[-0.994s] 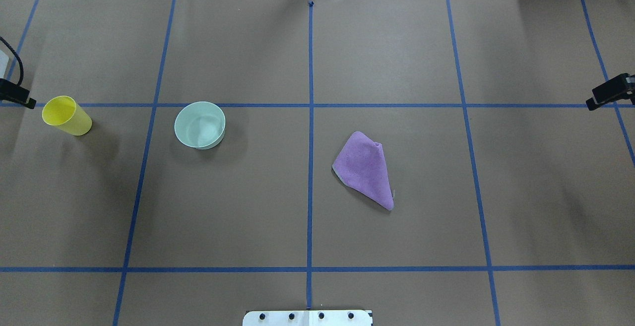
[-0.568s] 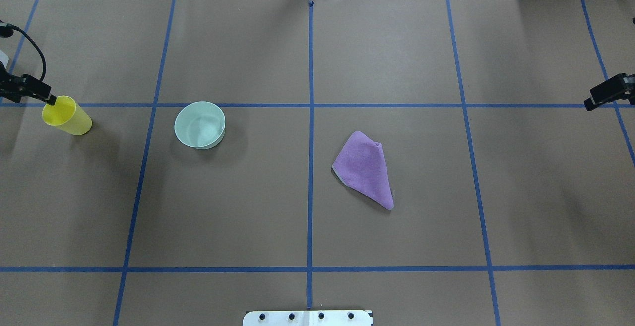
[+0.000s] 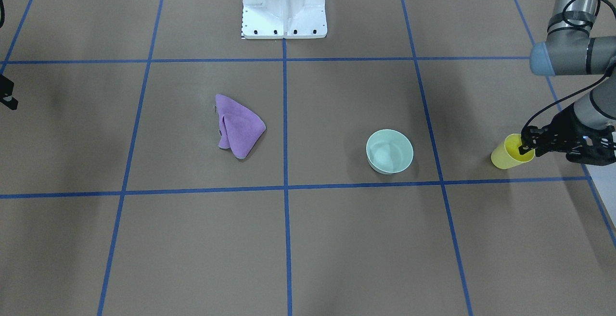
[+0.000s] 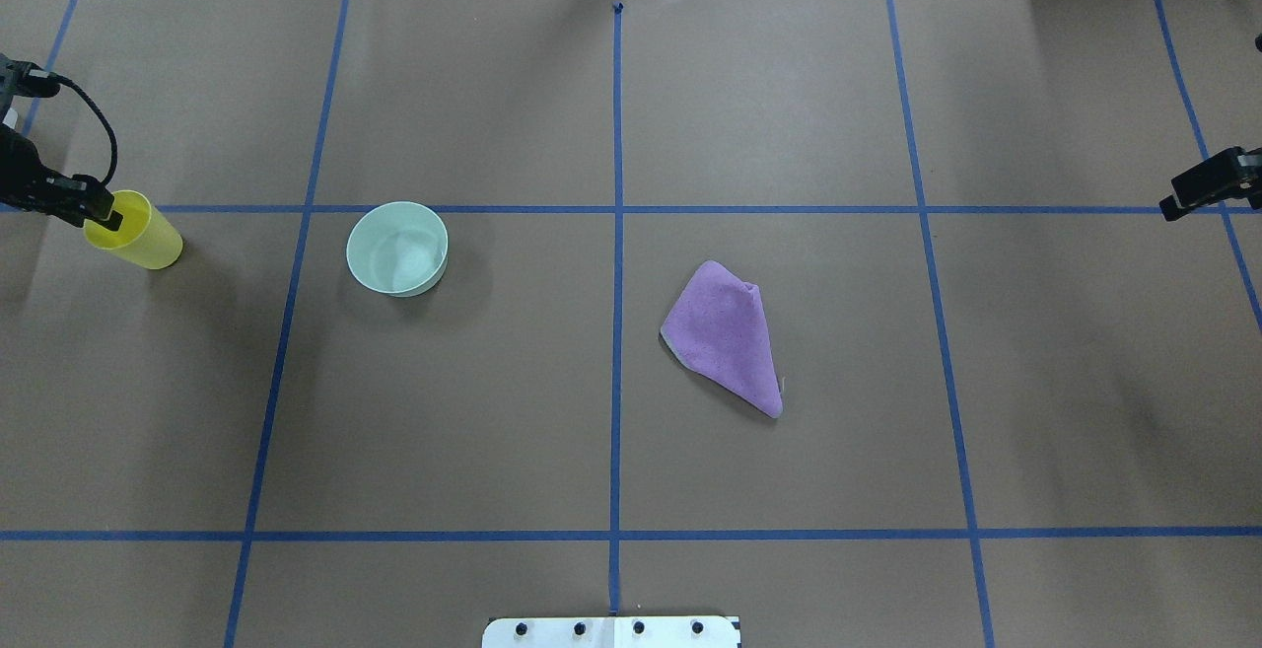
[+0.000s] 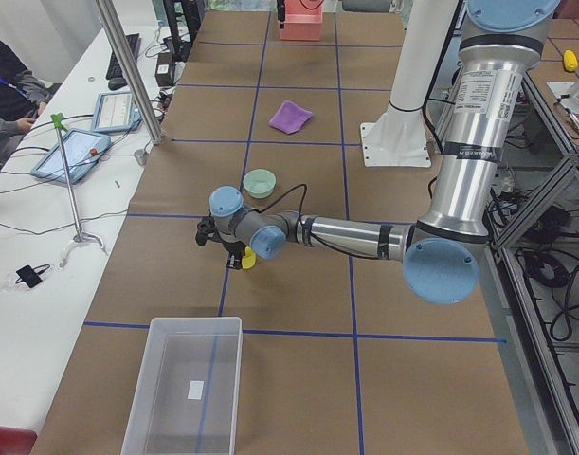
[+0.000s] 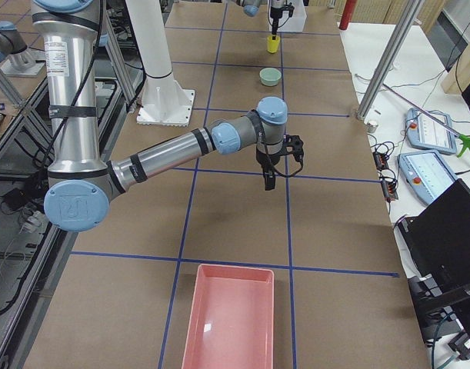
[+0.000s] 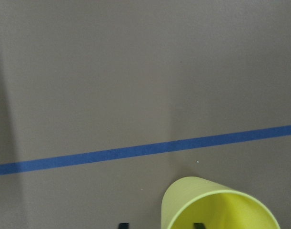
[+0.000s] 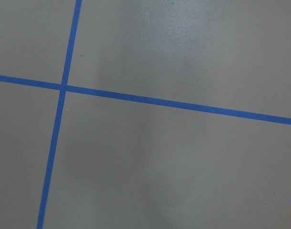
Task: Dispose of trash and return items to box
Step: 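Reach the left gripper to the yellow cup and grasp it, then carry the yellow cup with the left gripper into the clear bin and release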
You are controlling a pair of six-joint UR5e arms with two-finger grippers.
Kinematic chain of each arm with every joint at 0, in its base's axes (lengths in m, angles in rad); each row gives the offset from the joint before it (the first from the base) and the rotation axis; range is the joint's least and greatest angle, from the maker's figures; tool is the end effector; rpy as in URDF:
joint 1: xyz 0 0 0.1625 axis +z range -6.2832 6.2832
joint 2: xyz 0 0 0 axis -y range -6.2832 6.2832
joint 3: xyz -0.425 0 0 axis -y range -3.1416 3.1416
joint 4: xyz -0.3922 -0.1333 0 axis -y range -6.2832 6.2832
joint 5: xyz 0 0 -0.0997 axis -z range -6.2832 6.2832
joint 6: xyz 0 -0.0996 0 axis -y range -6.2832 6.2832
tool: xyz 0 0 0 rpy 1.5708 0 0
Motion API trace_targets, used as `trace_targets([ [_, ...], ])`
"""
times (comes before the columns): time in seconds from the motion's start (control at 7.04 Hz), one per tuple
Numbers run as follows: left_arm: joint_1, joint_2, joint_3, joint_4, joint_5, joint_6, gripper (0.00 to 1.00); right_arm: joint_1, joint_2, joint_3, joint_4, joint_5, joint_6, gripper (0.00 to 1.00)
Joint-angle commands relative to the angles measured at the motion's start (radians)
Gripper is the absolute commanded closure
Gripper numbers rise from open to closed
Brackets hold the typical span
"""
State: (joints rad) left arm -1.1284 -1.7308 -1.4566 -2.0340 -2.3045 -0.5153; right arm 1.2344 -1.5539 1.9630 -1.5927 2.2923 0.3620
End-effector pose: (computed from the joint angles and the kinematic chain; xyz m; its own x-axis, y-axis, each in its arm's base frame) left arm 0.1892 -0.5550 0.5801 0.6467 0.1444 -0.7490 -0.0634 0.9887 0.1359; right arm -0.0972 -0.4825 0.4630 0.6941 -0.1424 0.7057 0.0640 0.9886 0.1365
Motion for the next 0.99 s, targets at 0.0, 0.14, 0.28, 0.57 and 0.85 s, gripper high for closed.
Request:
trace_targets([
  [0.0, -0.007, -0.004, -0.028, 0.014, -0.016, 0.001, 1.0, 0.0, 0.0, 0.001, 0.0, 0.001, 0.0, 0.0],
  [0.14, -0.052, -0.001, -0.03, 0.026, -0.07, 0.018, 1.0, 0.0, 0.0, 0.001, 0.0, 0.001, 0.0, 0.0],
  [0.28, -0.112, -0.003, -0.03, 0.058, -0.105, 0.097, 1.0, 0.0, 0.0, 0.001, 0.0, 0.001, 0.0, 0.0],
  [0.57, -0.288, -0.024, -0.044, 0.264, -0.102, 0.4, 1.0, -0.01, 0.002, -0.001, 0.004, 0.003, 0.0, 0.0],
  [0.85, -0.434, -0.097, -0.012, 0.479, -0.014, 0.719, 1.0, -0.015, 0.003, -0.003, 0.004, 0.003, 0.0, 0.0],
])
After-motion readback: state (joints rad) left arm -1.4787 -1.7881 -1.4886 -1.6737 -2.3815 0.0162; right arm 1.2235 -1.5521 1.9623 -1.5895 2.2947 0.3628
